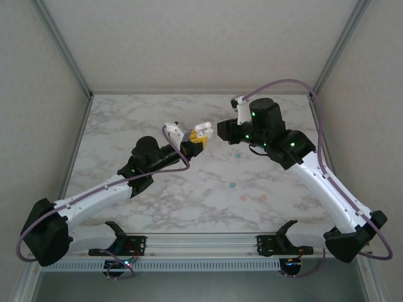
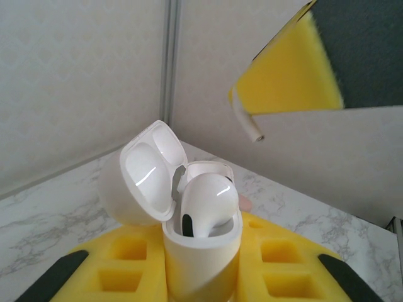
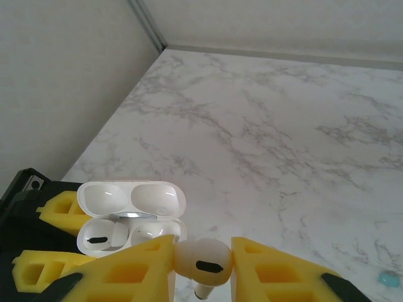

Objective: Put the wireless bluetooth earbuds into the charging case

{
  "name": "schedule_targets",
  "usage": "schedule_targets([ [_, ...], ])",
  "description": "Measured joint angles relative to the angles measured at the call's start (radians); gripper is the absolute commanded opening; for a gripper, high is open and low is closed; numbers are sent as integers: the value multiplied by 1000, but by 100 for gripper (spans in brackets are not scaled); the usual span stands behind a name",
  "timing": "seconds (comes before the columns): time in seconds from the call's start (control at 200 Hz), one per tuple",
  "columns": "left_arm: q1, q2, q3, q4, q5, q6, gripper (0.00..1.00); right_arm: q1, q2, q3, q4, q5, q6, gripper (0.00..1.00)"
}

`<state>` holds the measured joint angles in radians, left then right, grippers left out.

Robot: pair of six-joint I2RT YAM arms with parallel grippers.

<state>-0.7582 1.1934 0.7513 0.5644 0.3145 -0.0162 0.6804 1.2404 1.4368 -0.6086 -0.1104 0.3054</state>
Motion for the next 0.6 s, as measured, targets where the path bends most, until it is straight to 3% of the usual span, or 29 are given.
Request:
schedule_targets([
  [0.601, -7, 13, 8, 0, 18, -3, 12, 20, 50, 24, 44, -21, -33, 27],
])
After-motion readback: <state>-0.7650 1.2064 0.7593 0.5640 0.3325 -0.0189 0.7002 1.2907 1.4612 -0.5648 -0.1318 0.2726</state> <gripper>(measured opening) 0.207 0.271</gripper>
